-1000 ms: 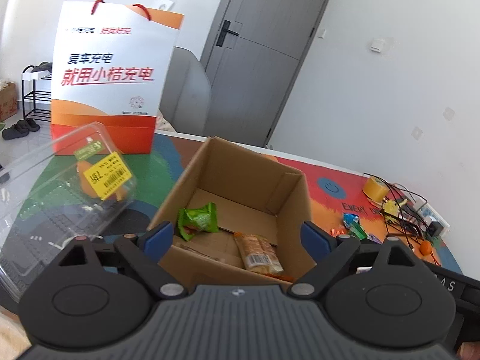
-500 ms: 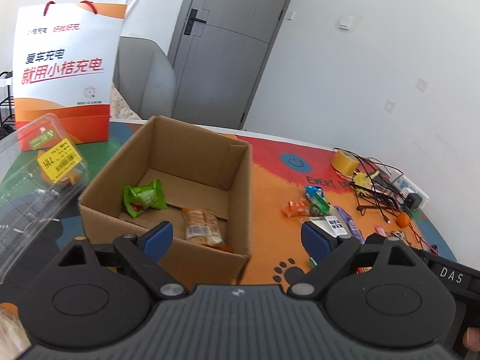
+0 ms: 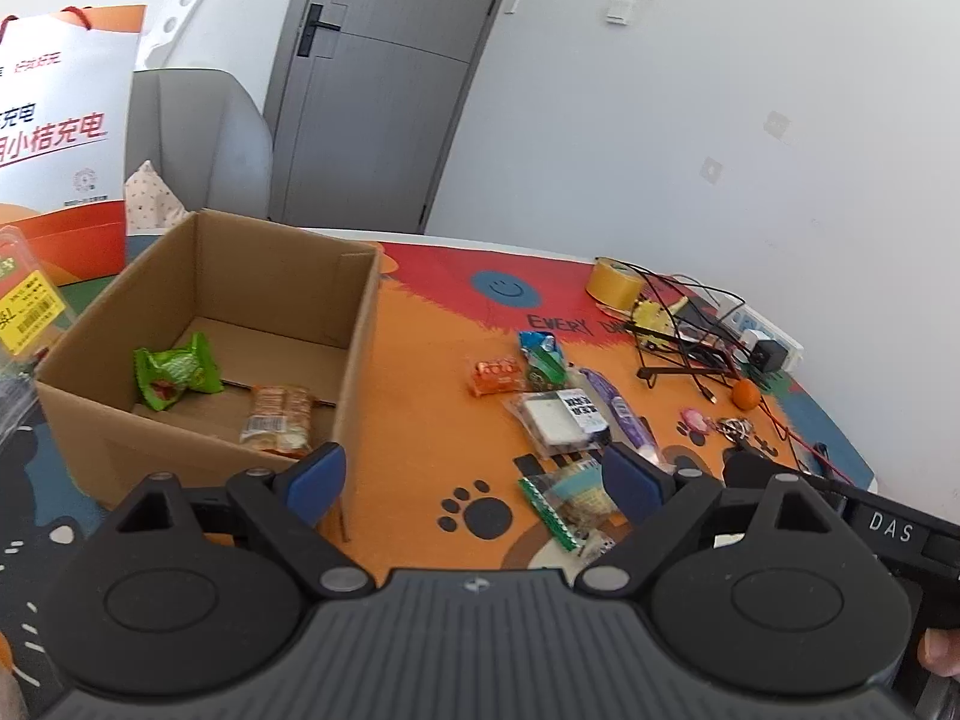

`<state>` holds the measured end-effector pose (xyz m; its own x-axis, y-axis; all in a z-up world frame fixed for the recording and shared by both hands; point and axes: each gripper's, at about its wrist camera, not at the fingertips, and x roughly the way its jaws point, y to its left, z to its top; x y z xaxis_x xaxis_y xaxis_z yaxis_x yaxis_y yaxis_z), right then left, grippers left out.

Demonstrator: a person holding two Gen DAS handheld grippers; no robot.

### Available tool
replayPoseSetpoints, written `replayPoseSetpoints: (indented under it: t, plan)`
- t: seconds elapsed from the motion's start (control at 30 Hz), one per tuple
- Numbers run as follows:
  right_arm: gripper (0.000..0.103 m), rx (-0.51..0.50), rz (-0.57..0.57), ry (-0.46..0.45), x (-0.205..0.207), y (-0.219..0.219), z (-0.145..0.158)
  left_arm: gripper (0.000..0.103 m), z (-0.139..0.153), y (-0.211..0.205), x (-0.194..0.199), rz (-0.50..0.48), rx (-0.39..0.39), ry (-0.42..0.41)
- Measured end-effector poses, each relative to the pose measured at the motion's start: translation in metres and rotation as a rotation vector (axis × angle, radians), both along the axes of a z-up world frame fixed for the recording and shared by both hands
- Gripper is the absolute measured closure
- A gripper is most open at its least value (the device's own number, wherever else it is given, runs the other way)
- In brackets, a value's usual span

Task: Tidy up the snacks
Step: 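Move both open tools back from the box to the snack pile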

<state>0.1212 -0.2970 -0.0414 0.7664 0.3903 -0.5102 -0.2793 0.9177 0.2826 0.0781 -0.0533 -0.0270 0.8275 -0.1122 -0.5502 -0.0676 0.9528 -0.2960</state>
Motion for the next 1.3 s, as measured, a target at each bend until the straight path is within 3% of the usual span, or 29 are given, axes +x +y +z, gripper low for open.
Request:
replayPoseSetpoints:
  t: [0.3, 0.77, 1.1, 1.3]
  plan:
    - [0.004, 0.0, -0.027, 0.012, 0.002, -0.021, -0.011, 0.012, -0.009, -0.019, 0.01, -0.047, -0.001, 0.023]
    - [0.039, 0.0, -0.039, 0.09, 0.022, -0.029, -0.042, 0.012, -0.033, -0.048, 0.046, -0.119, 0.033, 0.064]
    - [0.047, -0.001, -0.033, 0.15, 0.049, -0.023, -0.068, 0.014, -0.053, -0.055, 0.079, -0.126, 0.055, 0.108]
    - [0.057, -0.006, -0.03, 0.164, 0.064, -0.018, -0.08, 0.017, -0.06, -0.06, 0.097, -0.123, 0.058, 0.114]
